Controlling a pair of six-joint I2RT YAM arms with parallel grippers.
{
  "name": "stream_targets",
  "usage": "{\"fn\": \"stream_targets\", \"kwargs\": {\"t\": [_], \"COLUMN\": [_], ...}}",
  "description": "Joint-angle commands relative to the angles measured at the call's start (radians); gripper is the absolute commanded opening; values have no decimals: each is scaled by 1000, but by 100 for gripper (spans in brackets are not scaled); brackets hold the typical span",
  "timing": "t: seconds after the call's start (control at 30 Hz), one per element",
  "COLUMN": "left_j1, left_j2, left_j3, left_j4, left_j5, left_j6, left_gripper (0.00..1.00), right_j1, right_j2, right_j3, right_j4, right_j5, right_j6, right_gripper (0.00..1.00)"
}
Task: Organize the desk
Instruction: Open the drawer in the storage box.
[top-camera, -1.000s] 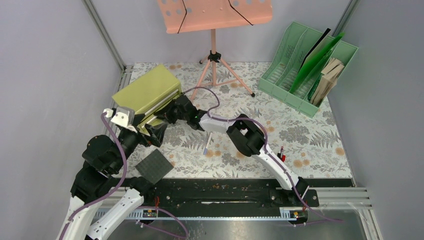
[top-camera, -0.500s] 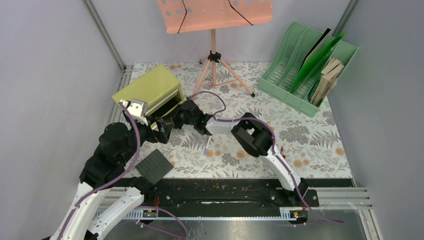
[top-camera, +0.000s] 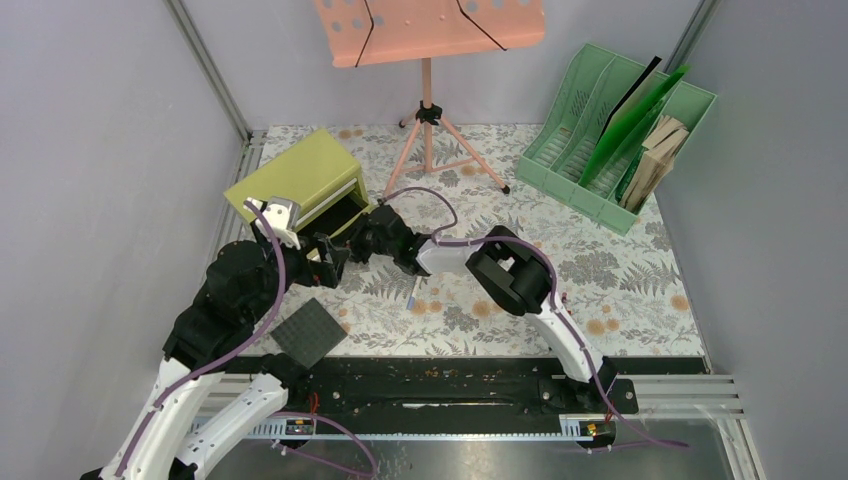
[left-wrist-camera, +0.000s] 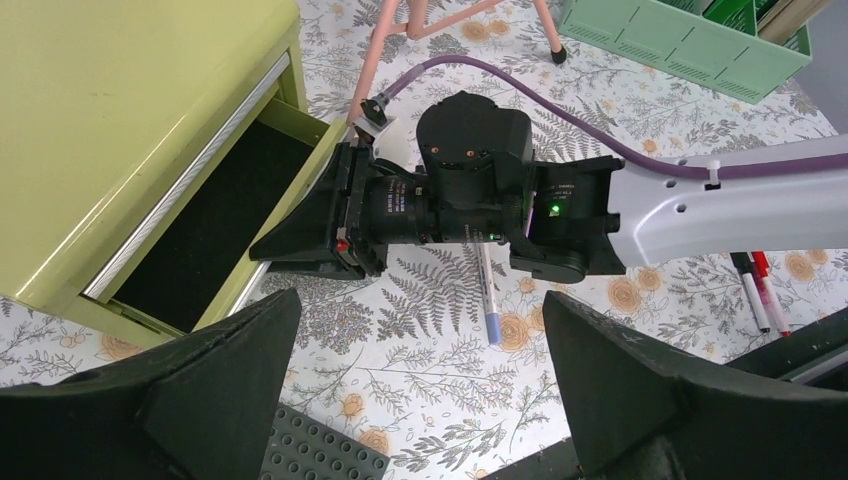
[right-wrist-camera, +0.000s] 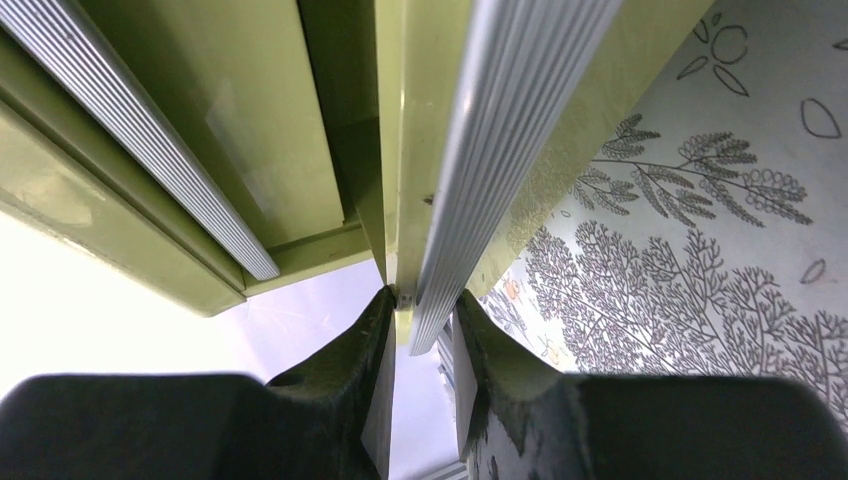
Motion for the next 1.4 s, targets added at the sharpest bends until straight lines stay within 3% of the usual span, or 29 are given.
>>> {"fn": "stream_targets", "kwargs": {"t": [0.0,0.87,1.03,1.13,1.37], "left_j1": [3,3,3,4,4], "left_j2": [0,24,29,28,25], "left_j3": [-2,-34,-44,-49,-49], "left_j4": [26,-4,-11,-12,-25], "left_j5": [-7,-29,-34,-39,-40], "left_j6": [-15,-30,-38,-40,-44], "left_gripper": [93,94,94,94,94], "right_j1": [43,63,64,65,70], "right_j2": [-75,-141,-149,-170,-228], "right_j3": [-52,-184,-183,-206,-262], "right_j4": [-11,50,54,65,84], "right_j5": [-13,14,9,17,17], "right_j6": [-29,-27,-40,-49,-62], "right_gripper": [0,1,13,30,53]}}
